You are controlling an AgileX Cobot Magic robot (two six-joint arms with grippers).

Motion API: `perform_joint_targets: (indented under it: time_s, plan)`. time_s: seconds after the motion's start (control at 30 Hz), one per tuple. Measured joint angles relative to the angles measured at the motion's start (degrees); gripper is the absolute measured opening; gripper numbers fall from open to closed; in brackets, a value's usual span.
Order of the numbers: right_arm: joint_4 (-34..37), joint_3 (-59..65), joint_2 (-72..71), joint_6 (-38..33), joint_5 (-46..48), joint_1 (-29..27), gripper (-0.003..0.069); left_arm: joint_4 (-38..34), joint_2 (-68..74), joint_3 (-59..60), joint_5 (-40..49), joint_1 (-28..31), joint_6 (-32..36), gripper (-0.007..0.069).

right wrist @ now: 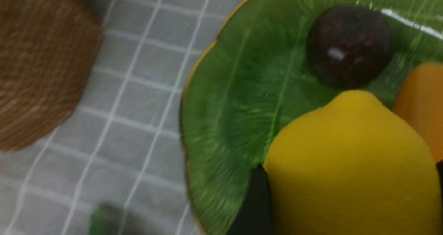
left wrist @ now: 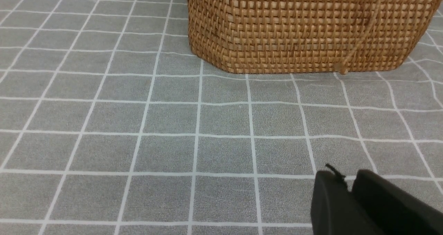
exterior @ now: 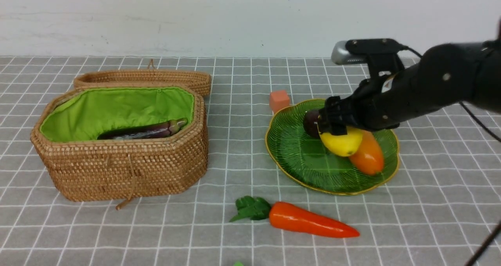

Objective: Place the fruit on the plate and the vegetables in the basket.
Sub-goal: Use the right arm to grab a lemon and put it into the right plate, then use the right arm to grab a carrot and put it into the left basket

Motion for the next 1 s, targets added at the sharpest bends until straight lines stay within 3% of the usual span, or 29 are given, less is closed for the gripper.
perform_joint_targets:
  time_s: [0.2,0.4,0.63,0.73,0.77,0.8,0.83,0.87,1.0]
  plan:
    - [0.0,0.0,4.7,-0.1,-4.8,0.0,0.0580,0.0,0.0,0.0,0.0,0.0,0.0,0.0098]
    - [-1.5,0.0,5.4,-0.1,-4.9,0.0,0.0678,0.0,0.0,0.0,0.0,0.0,0.0,0.0103]
    - [-2.6,0.0,2.9,-0.4,0.5,0.2,0.0655,0.0,0.0,0.0,0.0,0.0,0.0,0.0104]
    - [-3.8,-0.1,-0.4,-6.6,6.5,2.2,0.0634,0.0,0.0,0.0,0.0,0.0,0.0,0.0109]
    - [-4.1,-0.2,-2.5,-16.8,11.8,4.6,0.0613,0.0,0.0,0.0,0.0,0.0,0.0,0.0111]
    - [-4.1,-0.2,-3.1,-22.5,14.8,6.2,0.0598,0.0,0.0,0.0,0.0,0.0,0.0,0.0112]
    - [-4.1,-0.2,-3.1,-22.5,14.8,6.5,0.0596,0.0,0.0,0.0,0.0,0.0,0.0,0.0112]
    - [-3.2,-0.2,-3.5,-30.9,19.0,9.0,0.0573,0.0,0.0,0.0,0.0,0.0,0.0,0.0113]
    - [0.0,-0.2,-2.1,-45.1,21.7,13.6,0.0532,0.0,0.0,0.0,0.0,0.0,0.0,0.0115]
